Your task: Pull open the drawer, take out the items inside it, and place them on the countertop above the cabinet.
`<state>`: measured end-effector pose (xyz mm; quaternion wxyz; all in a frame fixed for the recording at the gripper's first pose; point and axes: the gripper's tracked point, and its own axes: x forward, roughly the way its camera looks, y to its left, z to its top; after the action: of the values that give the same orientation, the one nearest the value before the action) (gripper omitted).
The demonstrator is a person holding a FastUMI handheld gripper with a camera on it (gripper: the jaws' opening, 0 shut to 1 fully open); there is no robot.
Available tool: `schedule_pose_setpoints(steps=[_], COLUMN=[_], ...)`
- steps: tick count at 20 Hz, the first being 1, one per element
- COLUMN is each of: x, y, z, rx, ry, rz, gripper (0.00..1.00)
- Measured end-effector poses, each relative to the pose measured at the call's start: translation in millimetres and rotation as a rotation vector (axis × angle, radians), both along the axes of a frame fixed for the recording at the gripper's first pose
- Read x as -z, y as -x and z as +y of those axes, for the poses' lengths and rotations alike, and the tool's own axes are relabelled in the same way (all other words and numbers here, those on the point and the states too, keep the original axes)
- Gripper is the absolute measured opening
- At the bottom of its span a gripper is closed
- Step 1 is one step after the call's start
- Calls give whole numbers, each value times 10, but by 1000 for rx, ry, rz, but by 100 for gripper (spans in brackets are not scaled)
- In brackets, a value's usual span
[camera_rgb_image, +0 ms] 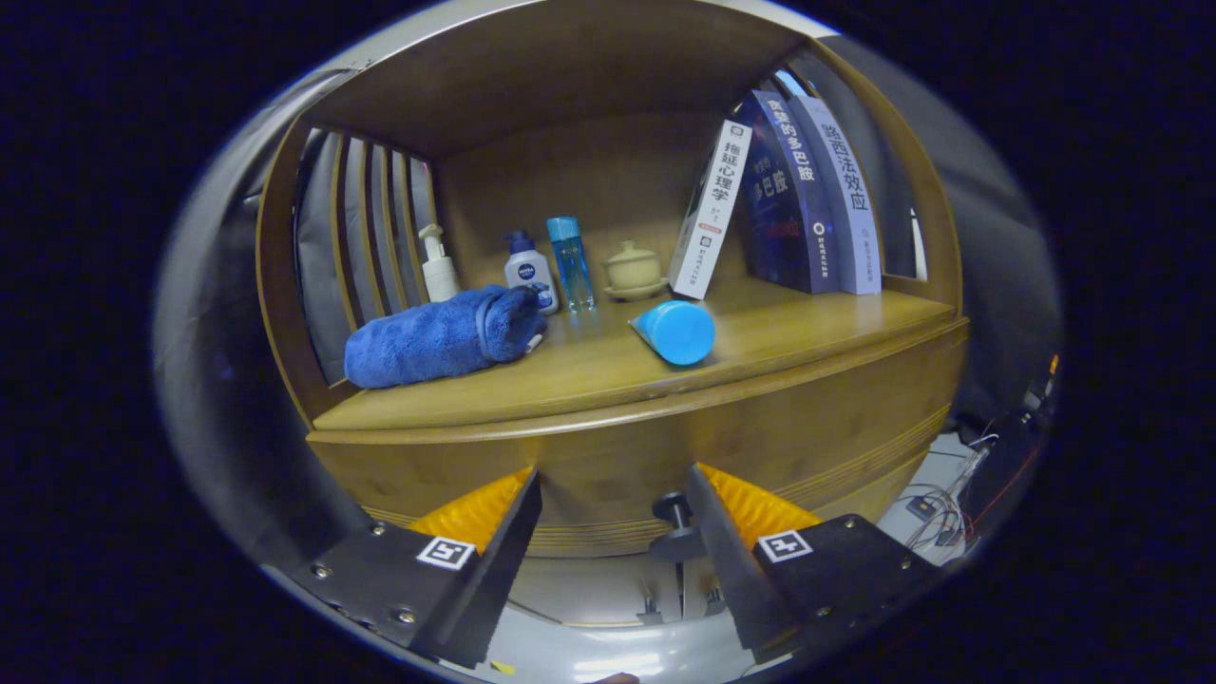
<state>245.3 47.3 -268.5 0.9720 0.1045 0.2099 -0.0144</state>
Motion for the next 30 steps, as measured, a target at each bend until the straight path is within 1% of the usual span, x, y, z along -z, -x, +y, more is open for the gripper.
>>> schedule_pose_setpoints(steps=[4, 7, 10, 14, 18, 24, 28, 30], x=[-23, -191, -412, -824, -1298, -1893, -1931, -2001], y=[8, 39, 177, 455, 816, 1326, 1766, 1880], z=[0, -30, -144, -448, -867, -1390, -1805, -1926], rx=[6, 8, 36, 111, 209, 306, 406, 427], ry=[-10, 7, 36, 61, 105, 159, 260, 298], rz=[-14, -61, -97, -166, -235, -326, -270, -262], gripper=[93, 93, 93, 93, 93, 93, 93, 93])
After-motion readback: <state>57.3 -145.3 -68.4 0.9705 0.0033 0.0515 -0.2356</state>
